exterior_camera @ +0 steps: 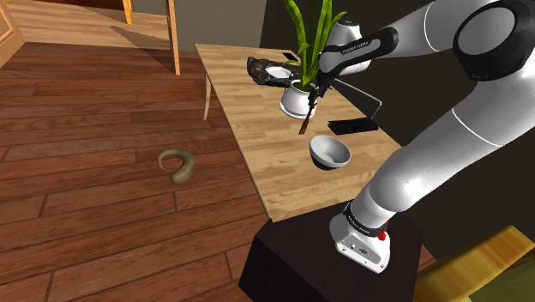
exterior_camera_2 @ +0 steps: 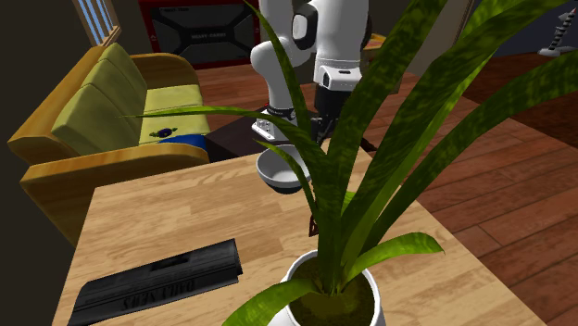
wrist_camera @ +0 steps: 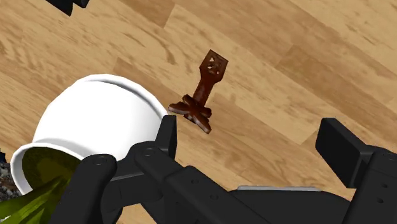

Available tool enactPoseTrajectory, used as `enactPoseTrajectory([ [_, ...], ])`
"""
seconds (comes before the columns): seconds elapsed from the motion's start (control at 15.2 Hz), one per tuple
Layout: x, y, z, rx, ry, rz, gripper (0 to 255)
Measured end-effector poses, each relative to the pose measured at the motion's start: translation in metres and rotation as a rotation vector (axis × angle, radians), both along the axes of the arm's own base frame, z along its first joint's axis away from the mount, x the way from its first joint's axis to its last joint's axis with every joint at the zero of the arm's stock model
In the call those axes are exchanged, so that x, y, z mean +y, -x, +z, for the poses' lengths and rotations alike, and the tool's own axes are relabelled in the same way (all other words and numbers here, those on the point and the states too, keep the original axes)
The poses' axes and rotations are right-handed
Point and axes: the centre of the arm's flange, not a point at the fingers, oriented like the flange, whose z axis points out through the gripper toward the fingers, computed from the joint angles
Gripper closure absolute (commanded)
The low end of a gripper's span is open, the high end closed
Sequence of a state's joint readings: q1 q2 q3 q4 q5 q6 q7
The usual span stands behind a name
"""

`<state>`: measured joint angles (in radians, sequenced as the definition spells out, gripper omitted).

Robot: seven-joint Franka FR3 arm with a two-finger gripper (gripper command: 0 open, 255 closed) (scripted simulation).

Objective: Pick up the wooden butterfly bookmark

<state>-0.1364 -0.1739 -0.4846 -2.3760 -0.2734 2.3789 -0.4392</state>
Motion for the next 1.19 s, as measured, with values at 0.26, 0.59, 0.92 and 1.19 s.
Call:
enactPoseTrajectory([
  [0.26, -0.036, -0.013, -0.019, -0.013, 0.029, 0.009, 0],
  [0.59, -0.043, -0.016, -0.045, -0.015, 0.034, 0.011, 0],
  [0.92, -0.044, -0.017, -0.058, -0.016, 0.035, 0.012, 255],
  [1.19, -0.044, -0.017, -0.058, -0.018, 0.035, 0.012, 255],
])
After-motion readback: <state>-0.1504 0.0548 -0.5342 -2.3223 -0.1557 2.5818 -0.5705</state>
